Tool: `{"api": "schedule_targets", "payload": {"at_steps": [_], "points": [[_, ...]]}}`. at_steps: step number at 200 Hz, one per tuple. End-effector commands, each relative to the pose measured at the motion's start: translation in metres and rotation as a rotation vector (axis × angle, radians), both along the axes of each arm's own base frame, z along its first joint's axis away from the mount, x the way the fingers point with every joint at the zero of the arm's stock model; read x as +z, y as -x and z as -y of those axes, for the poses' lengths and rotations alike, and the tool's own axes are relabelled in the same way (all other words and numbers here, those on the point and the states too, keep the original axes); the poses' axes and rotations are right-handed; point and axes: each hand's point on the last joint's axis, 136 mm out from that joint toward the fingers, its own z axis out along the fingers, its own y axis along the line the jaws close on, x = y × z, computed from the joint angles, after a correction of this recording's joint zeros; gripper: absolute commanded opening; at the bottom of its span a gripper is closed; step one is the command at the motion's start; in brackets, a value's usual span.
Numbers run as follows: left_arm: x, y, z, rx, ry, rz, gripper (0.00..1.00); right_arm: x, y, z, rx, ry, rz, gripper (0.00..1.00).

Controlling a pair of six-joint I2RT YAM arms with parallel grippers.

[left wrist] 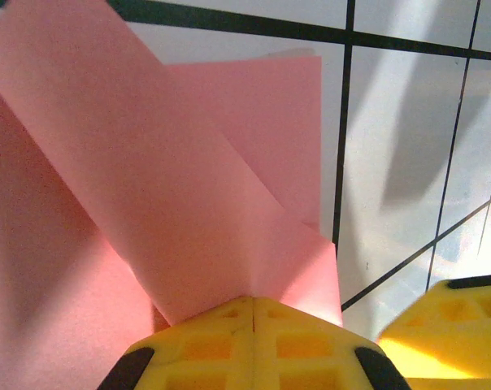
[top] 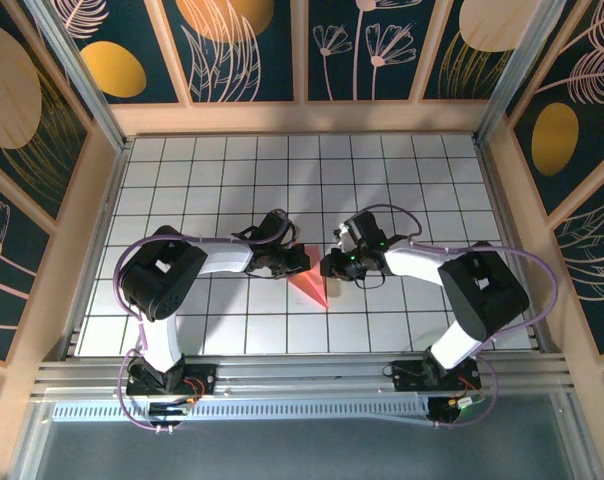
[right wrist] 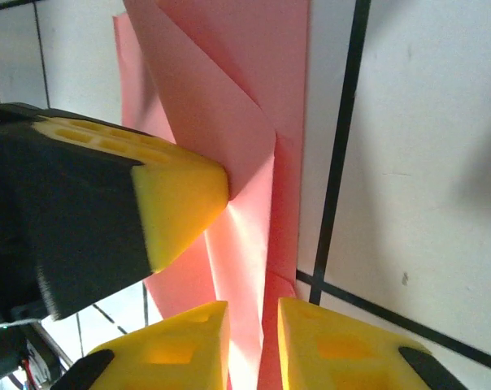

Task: Fold a paper plane with a square sheet of paper (fold left side to right side)
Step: Fourth fold the wing at the center of the table.

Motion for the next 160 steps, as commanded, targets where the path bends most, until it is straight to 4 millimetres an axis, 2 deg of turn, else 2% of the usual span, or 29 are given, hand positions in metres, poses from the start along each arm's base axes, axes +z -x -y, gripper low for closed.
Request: {"api": "schedule_targets", "payload": {"at_steps": [1, 23, 52, 71, 96, 132, 160], "points": [[-0.036, 0.012, -0.022, 0.019, -0.123, -0.052, 0.00, 0.017, -0.002, 0.009, -0.014, 0.014, 0.022, 0.25], [-0.035, 0.011, -0.022, 0.022, -0.122, -0.051, 0.00, 0.029, 0.004, 0.013, -0.005, -0.006, 0.036, 0.24], [-0.034, 0.011, -0.023, 0.021, -0.124, -0.050, 0.00, 0.044, 0.025, 0.000, 0.045, -0.128, 0.005, 0.00], [-0.034, 0.011, -0.023, 0.022, -0.125, -0.049, 0.00, 0.043, 0.046, -0.013, 0.096, -0.210, -0.052, 0.00], [-0.034, 0.011, -0.022, 0.020, -0.126, -0.047, 0.00, 0.027, 0.063, -0.022, 0.134, -0.209, -0.106, 0.00], [-0.033, 0.011, -0.023, 0.021, -0.129, -0.047, 0.00, 0.008, 0.068, -0.024, 0.134, -0.200, -0.138, 0.00], [-0.033, 0.010, -0.022, 0.018, -0.128, -0.046, 0.00, 0.002, 0.069, -0.023, 0.127, -0.199, -0.144, 0.00]]}}
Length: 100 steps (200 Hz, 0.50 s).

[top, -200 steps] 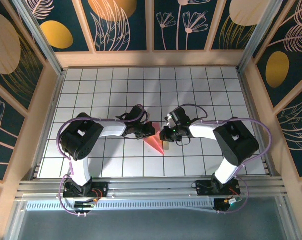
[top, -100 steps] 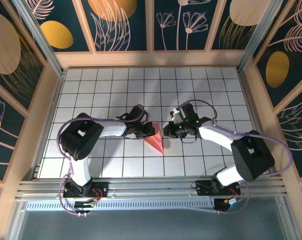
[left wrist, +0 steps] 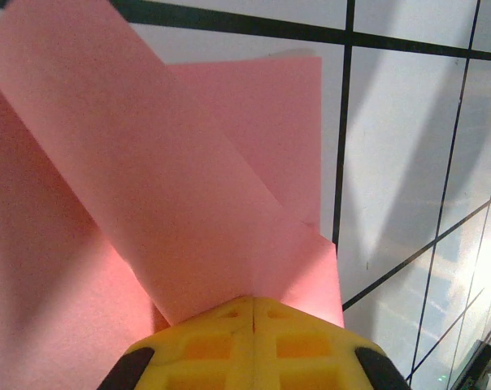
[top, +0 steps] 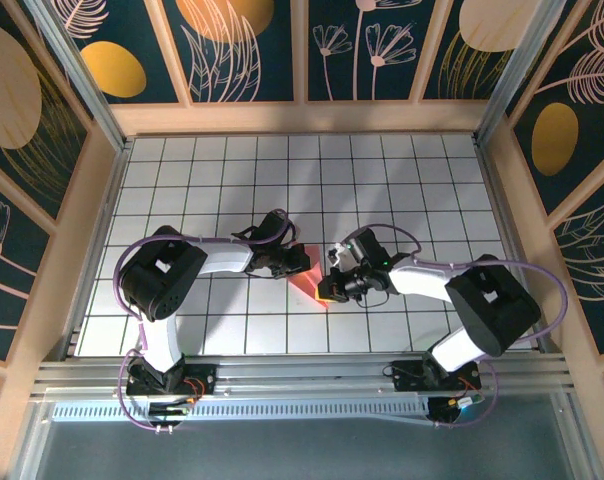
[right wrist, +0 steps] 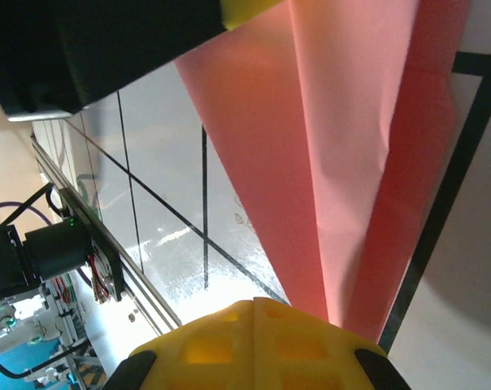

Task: Fold a paper plane with a square sheet of paper (fold left side to right side)
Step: Fourth fold the wing at the center of the table.

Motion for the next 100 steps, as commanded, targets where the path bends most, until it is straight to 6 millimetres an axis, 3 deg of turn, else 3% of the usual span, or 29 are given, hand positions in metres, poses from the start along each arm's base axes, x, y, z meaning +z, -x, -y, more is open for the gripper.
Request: {"api": "schedule_targets", "payload": {"at_steps": [1, 100], "points": [[-0.033, 0.011, -0.022, 0.018, -0.128, -0.047, 0.00, -0.001, 0.000, -0.004, 0.000, -0.032, -0.003, 0.00], [-0.033, 0.010, -0.022, 0.019, -0.131, -0.047, 0.00, -0.022, 0.014, 0.006, -0.005, 0.004, -0.051, 0.00]]}}
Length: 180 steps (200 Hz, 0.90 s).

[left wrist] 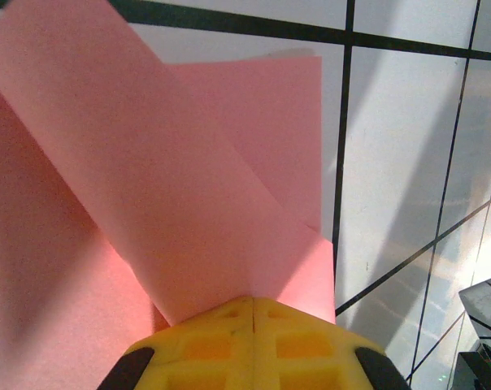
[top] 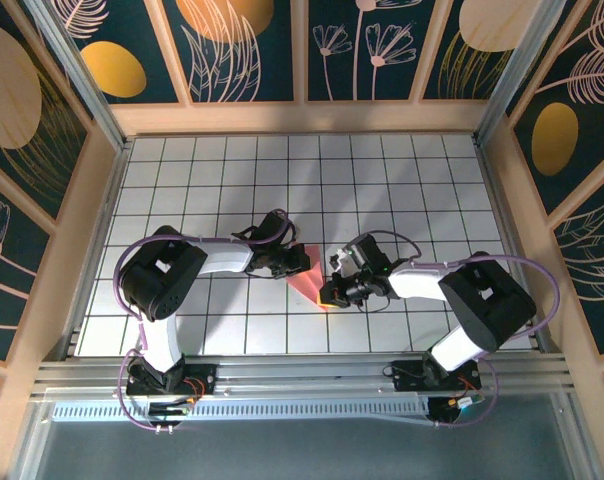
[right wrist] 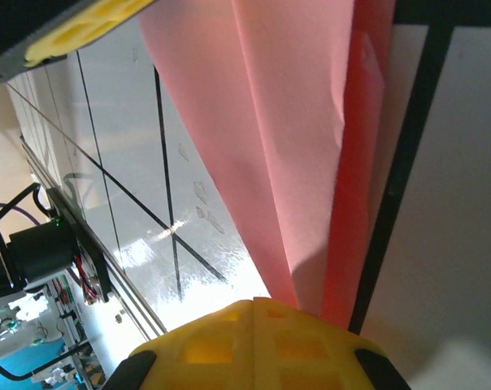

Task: Fold a paper plane with a square sheet of paper (fold left side to right side)
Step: Fourth fold the wing at the center of the table.

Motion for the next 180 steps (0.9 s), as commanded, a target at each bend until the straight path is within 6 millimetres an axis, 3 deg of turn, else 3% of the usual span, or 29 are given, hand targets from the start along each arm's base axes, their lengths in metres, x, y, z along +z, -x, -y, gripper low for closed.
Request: {"api": "schedule_targets", "payload": {"at_steps": [1, 180], "points": [[-0.033, 0.010, -0.022, 0.019, -0.131, -0.047, 0.00, -0.005, 0.007, 0.000, 0.007, -0.003, -0.025, 0.00], [-0.032, 0.009, -0.021, 0.018, -0.133, -0.046, 0.00, -0.018, 0.012, 0.005, 0.002, 0.046, -0.038, 0.00]]}}
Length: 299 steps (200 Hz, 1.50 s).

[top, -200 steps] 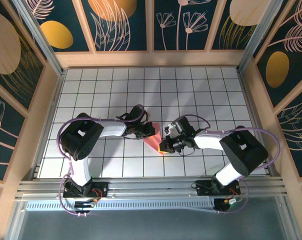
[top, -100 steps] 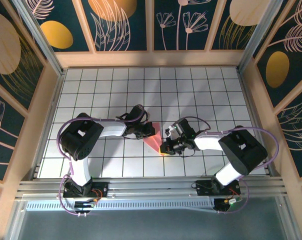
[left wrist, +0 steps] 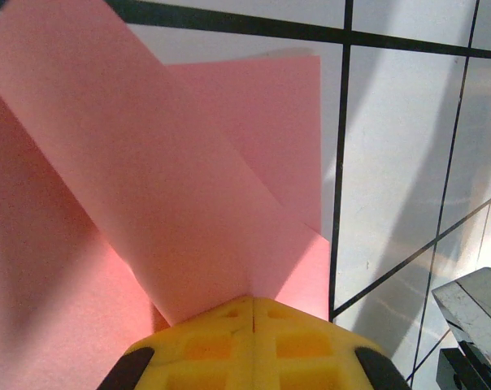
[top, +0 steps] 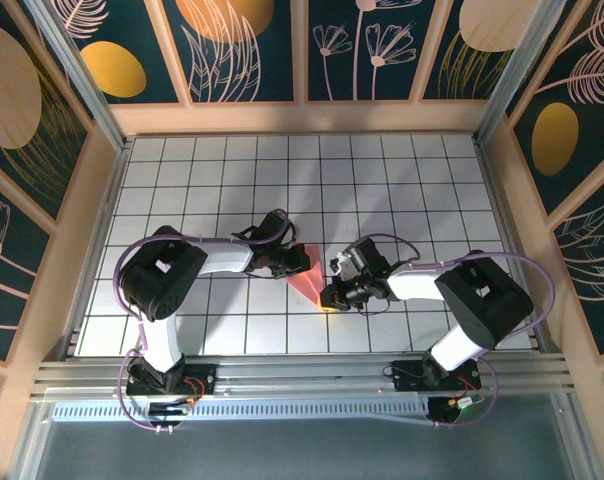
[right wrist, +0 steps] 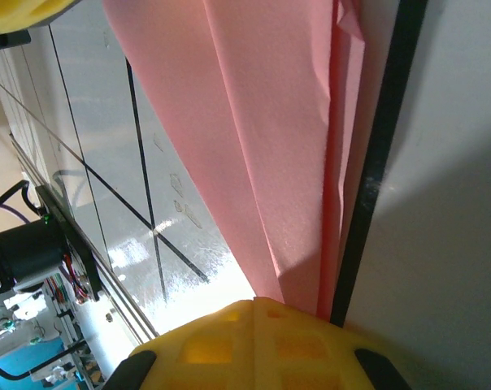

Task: Fold a paper plane with a square sheet of paper (fold left side to right side)
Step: Fourth fold the wing at the center of the table.

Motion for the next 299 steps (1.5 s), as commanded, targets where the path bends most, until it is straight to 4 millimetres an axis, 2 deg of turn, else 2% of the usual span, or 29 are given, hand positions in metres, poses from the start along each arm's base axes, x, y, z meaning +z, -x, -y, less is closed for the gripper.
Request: {"api": "schedule_targets", "payload": {"at_steps": [1, 163, 248, 299], "points": [[-0.033, 0.009, -0.021, 0.023, -0.133, -0.050, 0.00, -0.009, 0.007, 0.004, -0.002, 0.036, -0.026, 0.00], [-0.035, 0.008, -0.022, 0.025, -0.140, -0.053, 0.00, -0.028, 0.021, 0.018, 0.005, 0.121, -0.065, 0.00], [-0.038, 0.006, -0.024, 0.035, -0.154, -0.055, 0.00, -0.040, 0.049, 0.034, 0.030, 0.182, -0.116, 0.00], [-0.039, 0.007, -0.024, 0.033, -0.154, -0.057, 0.00, -0.031, 0.060, 0.039, 0.041, 0.177, -0.119, 0.00]]}}
